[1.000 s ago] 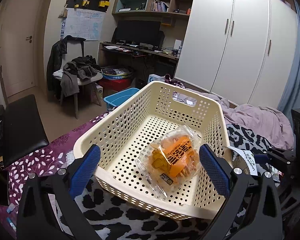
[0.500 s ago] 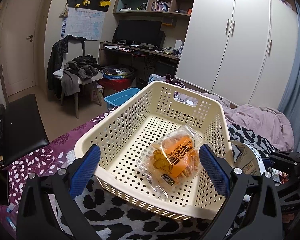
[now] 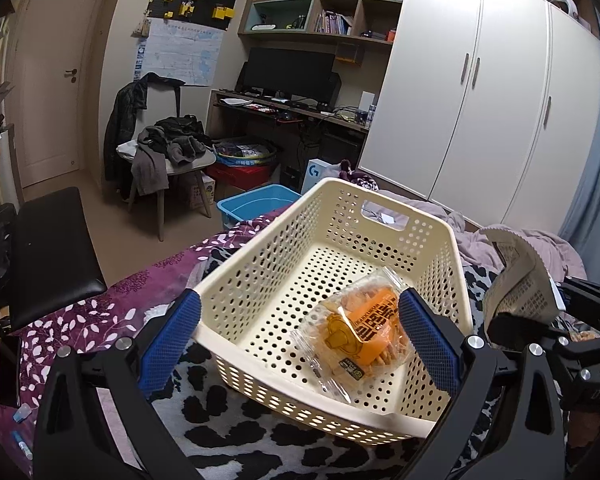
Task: Organize snacks
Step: 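Lower the white pouch into the basket and open the left gripper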
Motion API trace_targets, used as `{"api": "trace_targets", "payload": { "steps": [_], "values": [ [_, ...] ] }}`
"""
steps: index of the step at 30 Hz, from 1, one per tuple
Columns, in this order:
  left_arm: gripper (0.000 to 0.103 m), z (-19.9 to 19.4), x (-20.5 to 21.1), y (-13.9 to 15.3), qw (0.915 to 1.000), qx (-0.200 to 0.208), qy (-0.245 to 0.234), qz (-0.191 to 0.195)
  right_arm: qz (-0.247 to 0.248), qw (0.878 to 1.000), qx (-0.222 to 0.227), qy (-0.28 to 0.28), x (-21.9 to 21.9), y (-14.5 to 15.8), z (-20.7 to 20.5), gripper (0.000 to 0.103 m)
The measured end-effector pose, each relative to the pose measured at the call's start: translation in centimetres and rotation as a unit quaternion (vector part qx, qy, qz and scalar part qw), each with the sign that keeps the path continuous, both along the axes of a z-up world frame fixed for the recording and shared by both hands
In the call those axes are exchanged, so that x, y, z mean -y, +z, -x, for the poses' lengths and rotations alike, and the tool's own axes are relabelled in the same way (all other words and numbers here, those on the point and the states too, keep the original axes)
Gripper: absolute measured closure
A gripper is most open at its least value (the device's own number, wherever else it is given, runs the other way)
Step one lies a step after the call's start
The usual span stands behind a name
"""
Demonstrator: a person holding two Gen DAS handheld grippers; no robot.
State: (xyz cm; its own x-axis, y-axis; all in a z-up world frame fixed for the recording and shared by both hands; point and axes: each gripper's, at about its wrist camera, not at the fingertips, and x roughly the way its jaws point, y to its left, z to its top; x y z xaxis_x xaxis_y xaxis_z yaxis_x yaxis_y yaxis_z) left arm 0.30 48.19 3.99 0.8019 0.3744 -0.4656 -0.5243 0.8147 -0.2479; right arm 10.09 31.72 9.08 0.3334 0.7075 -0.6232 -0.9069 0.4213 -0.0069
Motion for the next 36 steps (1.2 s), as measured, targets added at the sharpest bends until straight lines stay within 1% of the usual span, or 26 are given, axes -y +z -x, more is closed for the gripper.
{"api": "trace_targets", "payload": {
  "steps": [6, 7, 9, 10, 11, 14, 20, 27, 36],
  "values": [
    [0.003, 0.9, -1.2, 0.2, 0.9997, 0.007, 0.022, 0.004, -0.015, 1.000, -0.014, 0.003, -2.6, 0.2, -0.4, 0.047],
    [0.003, 1.0, -1.4, 0.2, 0.9996, 0.007, 0.025, 0.003, -0.017, 1.000, -0.014, 0.002, -3.0, 0.2, -0.4, 0.045],
    [0.003, 1.2, -1.6, 0.2, 0.9996, 0.008, 0.029, 0.003, -0.021, 1.000, -0.016, -0.003, -3.5, 0.1, -0.5, 0.031],
    [0.003, 1.3, -1.7, 0.2, 0.9995, 0.008, 0.030, 0.004, -0.026, 0.999, -0.020, -0.011, -3.6, 0.0, -0.7, 0.019],
    [0.003, 1.3, -1.8, 0.3, 0.9994, 0.009, 0.032, 0.003, -0.032, 0.999, -0.025, -0.014, -3.6, 0.0, -0.8, 0.016],
    [0.003, 1.4, -2.0, 0.3, 0.9993, 0.009, 0.037, 0.000, -0.038, 0.998, -0.039, -0.016, -3.2, 0.0, -1.1, 0.016],
    [0.003, 1.2, -1.5, 0.3, 0.9996, 0.008, 0.028, -0.002, -0.046, 0.997, -0.051, -0.037, -1.1, -0.4, -1.2, 0.016],
    [0.003, 0.8, -0.6, 0.8, 0.9998, 0.009, 0.018, -0.008, -0.071, 0.991, -0.075, -0.084, 4.0, -1.2, -1.0, 0.016],
    [0.003, -0.1, 2.1, 1.9, 0.9995, 0.006, -0.007, -0.031, -0.087, 0.983, -0.095, -0.133, 9.7, -2.3, 0.5, 0.016]
  ]
}}
